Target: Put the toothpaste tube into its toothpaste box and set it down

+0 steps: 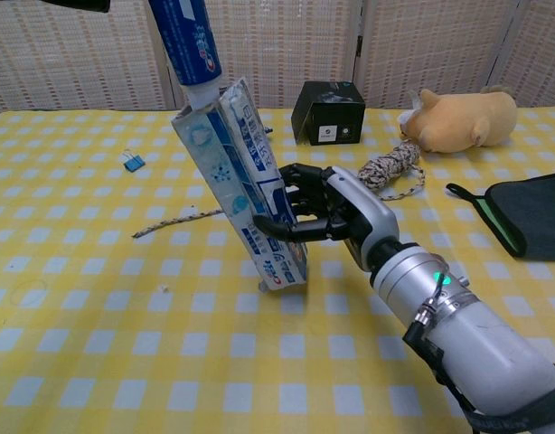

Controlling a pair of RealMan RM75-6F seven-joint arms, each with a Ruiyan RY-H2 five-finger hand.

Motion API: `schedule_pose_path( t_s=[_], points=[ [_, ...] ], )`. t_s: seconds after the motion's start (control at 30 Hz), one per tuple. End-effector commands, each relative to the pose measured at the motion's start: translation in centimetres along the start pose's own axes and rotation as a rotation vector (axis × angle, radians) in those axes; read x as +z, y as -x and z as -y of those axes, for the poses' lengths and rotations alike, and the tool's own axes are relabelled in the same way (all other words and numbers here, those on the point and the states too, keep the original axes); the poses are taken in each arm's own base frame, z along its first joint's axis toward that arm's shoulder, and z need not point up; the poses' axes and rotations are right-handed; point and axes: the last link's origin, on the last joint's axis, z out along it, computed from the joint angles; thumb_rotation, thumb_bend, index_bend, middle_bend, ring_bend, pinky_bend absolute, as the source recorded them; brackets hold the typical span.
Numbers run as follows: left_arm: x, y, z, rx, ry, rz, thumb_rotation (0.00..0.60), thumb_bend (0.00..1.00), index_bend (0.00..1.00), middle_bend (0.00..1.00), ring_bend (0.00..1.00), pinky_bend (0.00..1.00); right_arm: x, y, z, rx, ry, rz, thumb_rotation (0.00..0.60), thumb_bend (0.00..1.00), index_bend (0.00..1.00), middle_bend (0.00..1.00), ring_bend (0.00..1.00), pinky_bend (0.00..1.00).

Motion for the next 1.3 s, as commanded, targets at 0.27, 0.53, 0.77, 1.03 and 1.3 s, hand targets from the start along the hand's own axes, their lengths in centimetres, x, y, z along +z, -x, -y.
schedule_pose_path(
  t_s=[0.27,0.53,0.77,1.03,1.3],
  points=[
    [0.2,0.2,0.2,-0.016,0.002,-0.022,0.600,0.43,0.76,1.00,1.00,1.00,0.3,0.3,0.9,0.063,-0.031,-0.007,0.600,0.31,0.47,0.31,0.32,0.28],
    [0.0,0.2,0.9,-0.057,-0.017,-0.043,0.600,0.44,0.75,1.00,1.00,1.00,0.3,0.3,1.9,0.104,-0.060,-0.006,0.600,0.31,0.47,0.31,0.32,0.28],
    [0.1,0.6,1.1,-0.055,-0.014,-0.026,0.600,0.40,0.52,1.00,1.00,1.00,0.2,0.3,2.6,0.108,-0.078,-0.007,0.600,0.31,0.47,0.31,0.32,0.28],
    [0.0,1.1,1.5,-0.032,-0.016,0.027,0.600,0.20,0.00,1.00,0.99,1.00,0.0,0.3,2.7,0.114,-0.072,-0.005,0.600,0.31,0.47,0.31,0.32,0.28],
    [-0.2,0.8,1.4,-0.025,0.006,0.017,0.600,0.18,0.00,1.00,0.98,1.00,-0.4,0.2,2.7,0.112,-0.072,-0.003,0.600,0.31,0.47,0.31,0.32,0.28]
  ],
)
